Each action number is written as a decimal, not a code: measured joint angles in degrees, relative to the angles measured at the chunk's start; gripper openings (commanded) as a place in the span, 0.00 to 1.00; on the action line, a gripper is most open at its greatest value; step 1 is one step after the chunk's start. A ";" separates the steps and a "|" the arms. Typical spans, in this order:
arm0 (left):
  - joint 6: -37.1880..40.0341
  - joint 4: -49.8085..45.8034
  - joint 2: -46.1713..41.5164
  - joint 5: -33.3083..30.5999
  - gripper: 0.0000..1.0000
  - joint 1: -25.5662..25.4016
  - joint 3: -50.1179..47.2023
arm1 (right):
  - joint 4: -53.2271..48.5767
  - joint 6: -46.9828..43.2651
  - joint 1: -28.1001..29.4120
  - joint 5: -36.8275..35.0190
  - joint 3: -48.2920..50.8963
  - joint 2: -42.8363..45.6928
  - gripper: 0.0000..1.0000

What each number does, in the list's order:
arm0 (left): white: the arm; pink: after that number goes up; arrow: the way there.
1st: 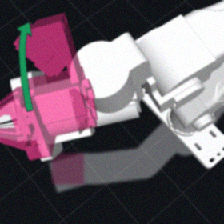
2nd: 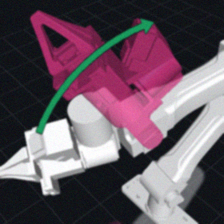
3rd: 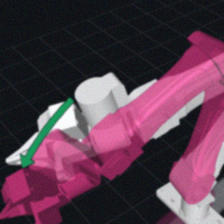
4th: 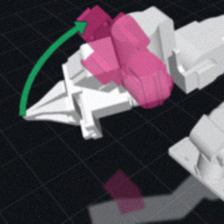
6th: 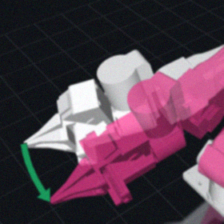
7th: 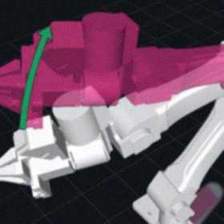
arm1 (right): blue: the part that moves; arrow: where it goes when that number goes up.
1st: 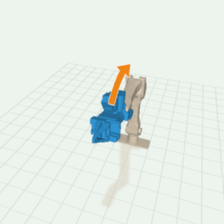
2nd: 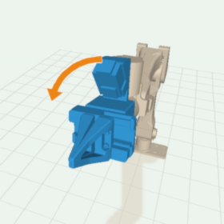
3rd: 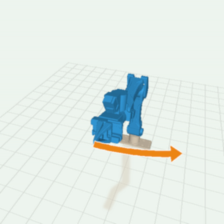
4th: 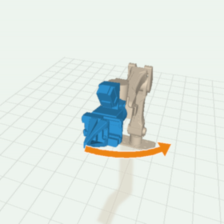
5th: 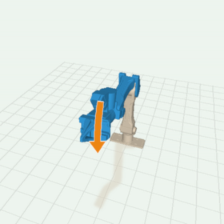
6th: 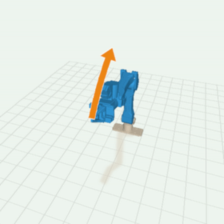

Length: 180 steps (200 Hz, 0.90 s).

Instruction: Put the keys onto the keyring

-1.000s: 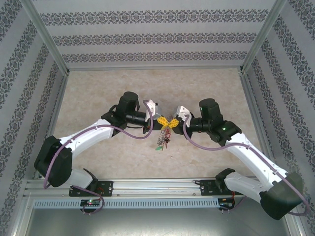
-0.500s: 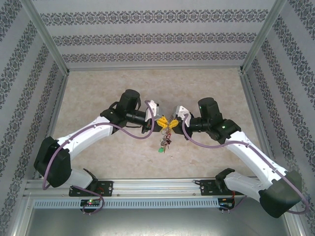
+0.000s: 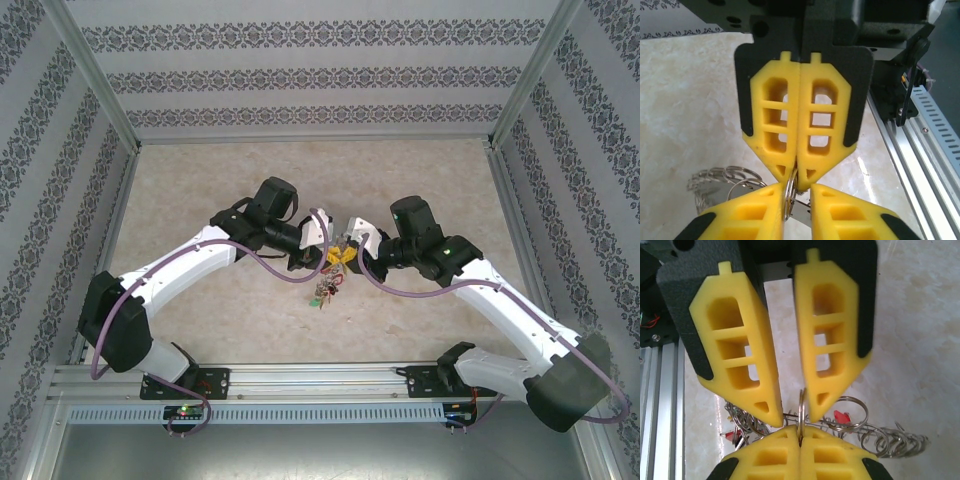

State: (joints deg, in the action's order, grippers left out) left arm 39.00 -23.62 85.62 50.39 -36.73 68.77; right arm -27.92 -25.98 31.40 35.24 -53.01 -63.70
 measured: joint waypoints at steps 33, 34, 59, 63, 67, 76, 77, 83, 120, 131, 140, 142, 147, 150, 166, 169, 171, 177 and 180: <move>1.09 -0.90 0.00 -1.03 0.00 -0.09 0.42 | -0.63 -0.24 0.37 -0.33 -0.13 -0.04 0.00; 1.09 -0.90 0.00 -1.03 0.00 -0.09 0.42 | -0.63 -0.24 0.37 -0.35 -0.13 -0.04 0.00; 0.39 -0.48 -0.02 -0.87 0.00 -0.07 0.31 | -0.63 -0.48 0.37 -0.52 -0.15 -0.09 0.13; 0.28 -0.33 -0.07 -0.79 0.00 -0.07 0.22 | -0.59 -0.55 0.37 -0.61 -0.15 -0.09 0.14; -0.35 0.28 -0.13 -0.55 0.00 -0.04 -0.11 | -0.52 -0.79 0.37 -0.72 -0.11 -0.02 0.15; -1.57 2.03 -0.39 -0.07 0.00 -0.02 -1.14 | 0.04 -0.90 0.37 -0.76 0.17 0.31 0.15; -1.90 2.38 -0.44 0.13 0.00 -0.02 -1.38 | 0.24 -0.83 0.35 -0.70 0.31 0.42 0.15; -2.86 3.78 -0.63 0.68 0.00 0.09 -2.29 | 0.85 -0.90 0.33 -0.72 0.85 0.94 0.15; -12.96 17.05 -1.49 6.29 0.00 0.92 -8.83 | 6.10 0.66 -2.10 2.64 6.03 4.17 0.17; -15.65 20.63 -1.49 7.56 0.00 1.22 -9.99 | 7.61 1.20 -2.93 3.96 6.67 4.48 0.17; -17.46 22.91 -1.46 8.59 0.00 1.49 -10.32 | 8.59 1.66 -3.52 4.90 7.06 4.79 0.17; -17.77 23.32 -1.46 8.76 0.00 1.53 -10.38 | 8.90 1.86 -3.63 5.14 7.13 4.85 0.17; -18.67 24.41 -1.46 9.27 0.00 1.62 -10.51 | 9.51 2.01 -3.96 5.70 7.28 5.05 0.17; -19.08 25.05 -1.46 9.46 0.00 1.64 -10.60 | 9.92 2.05 -4.17 6.08 7.37 5.18 0.17; -21.68 28.74 -1.46 10.73 0.00 1.99 -11.21 | 11.41 2.54 -5.31 7.85 7.72 5.73 0.16; -22.05 29.29 -1.46 10.88 0.00 1.99 -11.32 | 11.63 2.73 -5.44 8.17 7.76 5.77 0.15; -22.32 29.66 -1.46 10.99 0.00 1.99 -11.37 | 11.76 2.71 -5.53 8.39 7.78 5.81 0.14; -22.97 30.49 -1.46 11.26 0.00 2.01 -11.54 | 11.98 2.99 -5.84 9.03 7.82 5.84 0.10; -23.17 30.84 -1.46 11.34 0.00 2.01 -11.58 | 12.11 3.15 -5.95 9.35 7.82 5.88 0.09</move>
State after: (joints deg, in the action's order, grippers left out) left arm 15.84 7.22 84.16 61.73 -34.72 57.19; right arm -15.81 -22.83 25.45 44.60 -45.19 -57.82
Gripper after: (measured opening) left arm 0.057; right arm 0.139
